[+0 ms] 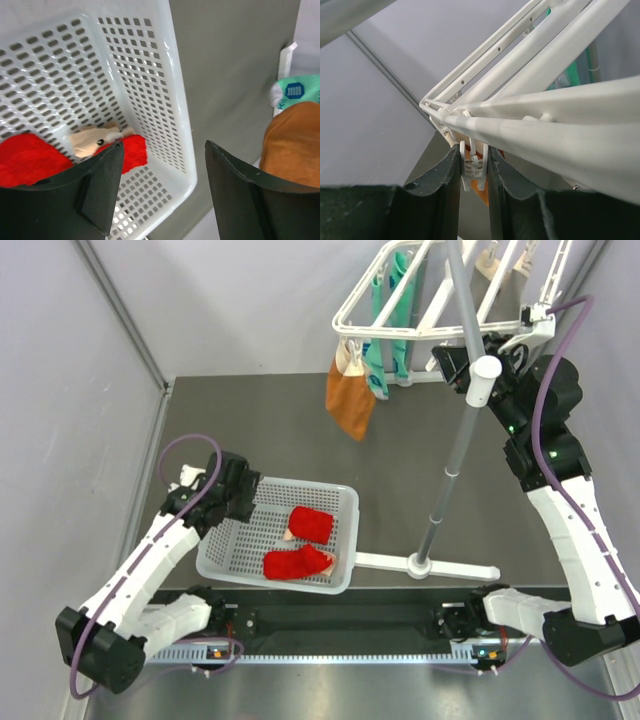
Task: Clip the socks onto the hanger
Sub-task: Adjust the bin at the center of the board, then pick up the sock from the bin.
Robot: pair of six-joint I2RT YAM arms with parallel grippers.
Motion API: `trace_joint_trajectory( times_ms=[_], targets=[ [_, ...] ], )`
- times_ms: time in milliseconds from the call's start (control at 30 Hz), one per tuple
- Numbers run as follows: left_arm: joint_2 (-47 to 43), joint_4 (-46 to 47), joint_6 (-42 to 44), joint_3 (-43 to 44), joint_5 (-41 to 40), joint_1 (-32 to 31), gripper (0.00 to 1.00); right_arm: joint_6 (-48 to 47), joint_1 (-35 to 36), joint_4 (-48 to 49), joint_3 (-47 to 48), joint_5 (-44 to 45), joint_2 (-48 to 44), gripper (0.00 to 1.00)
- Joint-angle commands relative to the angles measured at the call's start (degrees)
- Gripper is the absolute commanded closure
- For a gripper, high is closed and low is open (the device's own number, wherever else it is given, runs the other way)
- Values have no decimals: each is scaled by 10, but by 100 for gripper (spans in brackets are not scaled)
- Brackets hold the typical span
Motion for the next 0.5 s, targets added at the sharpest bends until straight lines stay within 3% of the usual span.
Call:
trace_joint_trajectory(
  times_ms=[0, 100, 233, 467],
  targets=[
    [-5, -75, 12, 9, -69, -15, 30, -1, 1, -43, -14, -39, 9, 100],
    [18, -71, -7, 5, -41, -36, 30, 0, 1, -41, -15, -40, 10, 100],
    [85, -106, -47, 36, -65, -115, 29, 2, 2, -41, -16, -41, 8, 100],
    [113, -64, -98, -10, -19, -117, 29, -2, 2, -50, -13, -40, 3, 100]
  ],
)
